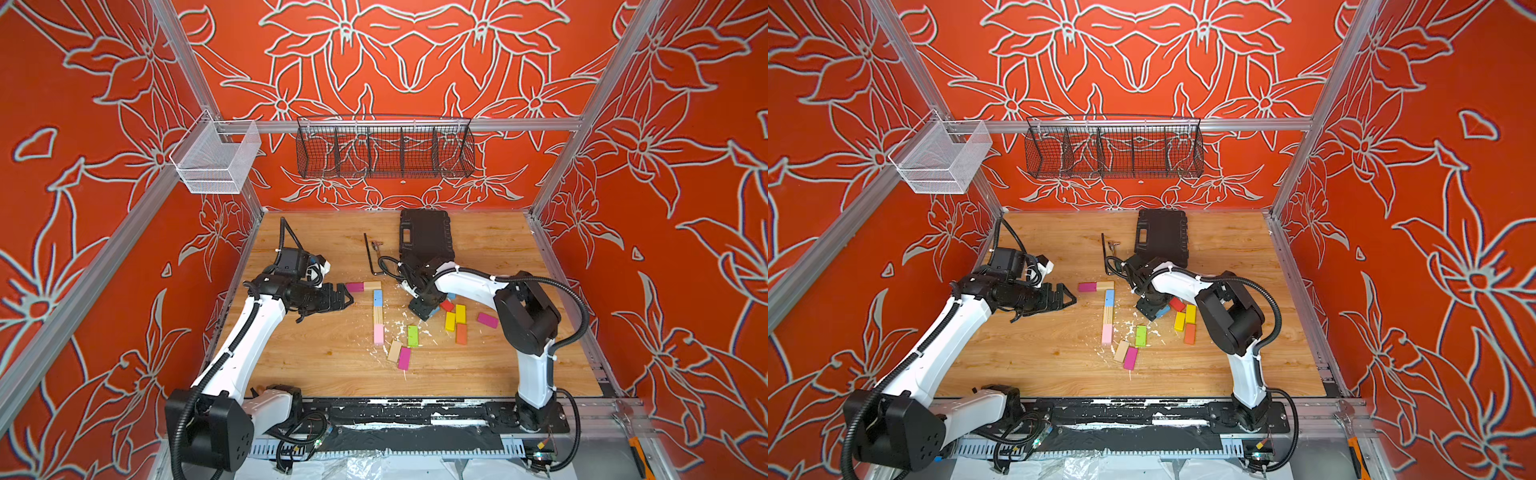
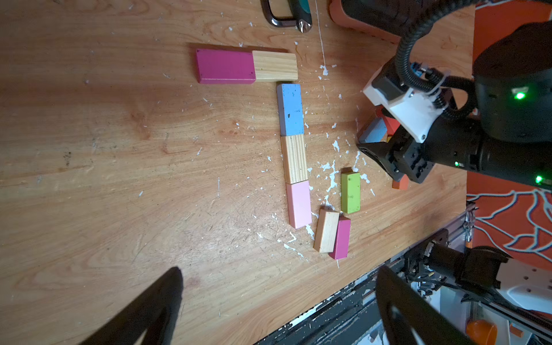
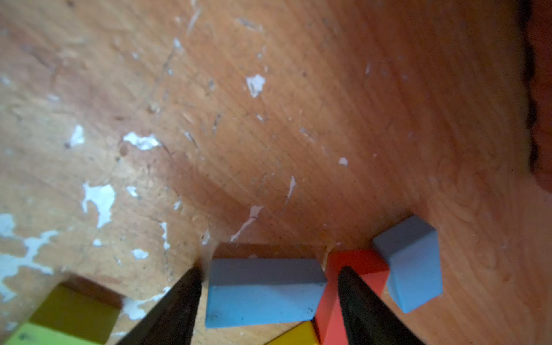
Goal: Assemble the number 7 with building blocks
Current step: Adjust the building block at the center of the board.
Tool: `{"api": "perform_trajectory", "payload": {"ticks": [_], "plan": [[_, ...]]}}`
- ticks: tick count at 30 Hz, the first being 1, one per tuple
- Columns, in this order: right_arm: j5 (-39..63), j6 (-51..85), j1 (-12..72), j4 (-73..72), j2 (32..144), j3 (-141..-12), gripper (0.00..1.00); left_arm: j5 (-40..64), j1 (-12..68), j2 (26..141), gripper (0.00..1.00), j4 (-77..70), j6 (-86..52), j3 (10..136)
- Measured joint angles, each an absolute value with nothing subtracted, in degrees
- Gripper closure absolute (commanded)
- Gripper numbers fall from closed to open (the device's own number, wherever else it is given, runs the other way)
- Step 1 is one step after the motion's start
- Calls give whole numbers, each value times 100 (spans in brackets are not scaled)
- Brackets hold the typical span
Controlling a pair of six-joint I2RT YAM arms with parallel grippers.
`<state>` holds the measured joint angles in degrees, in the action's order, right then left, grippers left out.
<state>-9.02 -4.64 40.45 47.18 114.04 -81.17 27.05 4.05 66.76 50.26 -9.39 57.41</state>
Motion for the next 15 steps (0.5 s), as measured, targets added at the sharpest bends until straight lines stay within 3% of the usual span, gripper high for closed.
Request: {"api": "perform_trajectory", "payload": {"ticks": [15], "plan": [[-491,414,3743,4571,11083,-7717,27,2705,368,6646,2,5000,-878,5666]]}}
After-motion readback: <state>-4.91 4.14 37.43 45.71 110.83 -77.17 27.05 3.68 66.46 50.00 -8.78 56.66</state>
